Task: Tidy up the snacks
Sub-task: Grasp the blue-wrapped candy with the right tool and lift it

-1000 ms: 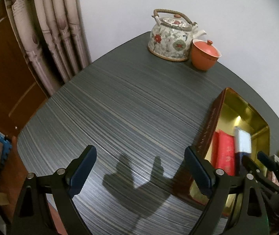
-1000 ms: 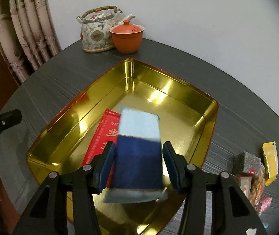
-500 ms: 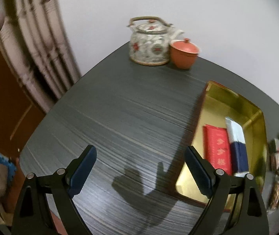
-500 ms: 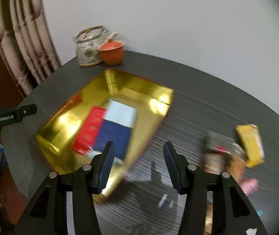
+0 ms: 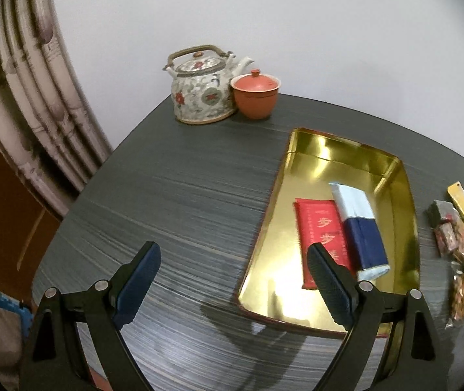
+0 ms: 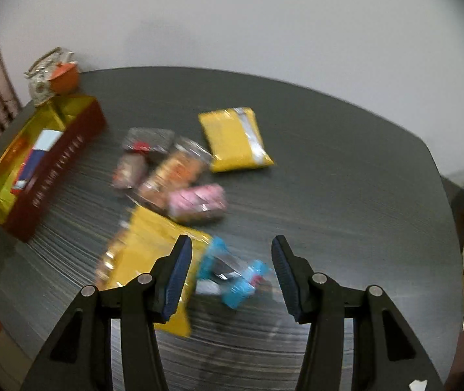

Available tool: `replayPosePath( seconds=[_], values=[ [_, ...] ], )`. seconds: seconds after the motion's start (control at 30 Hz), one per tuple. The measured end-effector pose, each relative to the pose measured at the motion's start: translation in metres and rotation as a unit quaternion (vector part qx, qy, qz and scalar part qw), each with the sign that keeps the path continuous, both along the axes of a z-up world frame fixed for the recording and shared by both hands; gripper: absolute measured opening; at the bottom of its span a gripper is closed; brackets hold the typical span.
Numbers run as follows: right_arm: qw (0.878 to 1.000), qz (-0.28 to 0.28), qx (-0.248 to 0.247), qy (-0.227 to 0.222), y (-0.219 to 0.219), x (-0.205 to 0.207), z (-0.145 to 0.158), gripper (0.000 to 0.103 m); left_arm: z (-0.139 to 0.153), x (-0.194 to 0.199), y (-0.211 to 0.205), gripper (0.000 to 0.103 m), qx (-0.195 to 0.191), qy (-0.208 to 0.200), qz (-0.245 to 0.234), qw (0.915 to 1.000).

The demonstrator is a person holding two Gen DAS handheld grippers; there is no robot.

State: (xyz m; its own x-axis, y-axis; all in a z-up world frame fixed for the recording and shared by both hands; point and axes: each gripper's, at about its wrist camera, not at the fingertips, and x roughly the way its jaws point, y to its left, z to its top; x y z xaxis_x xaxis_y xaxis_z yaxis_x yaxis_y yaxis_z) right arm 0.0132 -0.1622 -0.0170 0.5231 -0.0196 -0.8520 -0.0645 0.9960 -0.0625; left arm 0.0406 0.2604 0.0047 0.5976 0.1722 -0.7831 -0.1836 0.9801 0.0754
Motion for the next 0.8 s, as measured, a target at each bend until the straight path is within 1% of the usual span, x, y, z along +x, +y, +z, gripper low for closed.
replayPosePath(
  seconds=[0.13,0.3,0.37,0.4,0.5,0.53,0.57,0.6,0.67,0.8],
  values=[
    [1.000,-0.003,0.013,0.008,-0.007,0.002,-0.019,0.048,0.001,-0.004,-0.016,0.091,0.014,-0.002,-0.025,0.9996],
    [0.999,-0.002,0.035,0.008,-0.008,0.008,-0.035,0.047,0.010,-0.007,-0.039,0.091,0.010,-0.007,-0.057,0.9983],
    [0.999,-0.002,0.041,0.007,-0.009,0.009,-0.039,0.045,0.012,-0.009,-0.051,0.091,0.010,-0.010,-0.067,0.9977],
    [0.999,-0.001,0.042,0.005,-0.010,0.011,-0.040,0.042,0.012,-0.011,-0.059,0.091,0.010,-0.009,-0.074,0.9971],
    [0.999,-0.004,0.043,-0.006,-0.016,0.012,-0.041,0.040,0.010,-0.016,-0.085,0.091,0.013,-0.002,-0.100,0.9949],
    [0.999,-0.008,0.041,-0.009,-0.019,0.012,-0.040,0.038,0.008,-0.018,-0.096,0.091,0.012,0.003,-0.109,0.9939],
    [0.999,-0.011,0.038,-0.012,-0.023,0.013,-0.041,0.029,0.006,-0.019,-0.105,0.091,0.009,0.008,-0.118,0.9930],
    [0.999,-0.016,0.037,-0.016,-0.029,0.014,-0.041,0.026,0.003,-0.020,-0.114,0.091,0.004,0.013,-0.128,0.9916],
    [0.999,-0.029,0.040,-0.020,-0.041,0.016,-0.042,0.026,-0.003,-0.022,-0.135,0.091,-0.004,0.023,-0.150,0.9885],
    [0.997,-0.065,0.025,-0.033,-0.071,0.023,-0.045,0.026,-0.015,-0.021,-0.175,0.091,0.003,0.040,-0.182,0.9826]
  ],
)
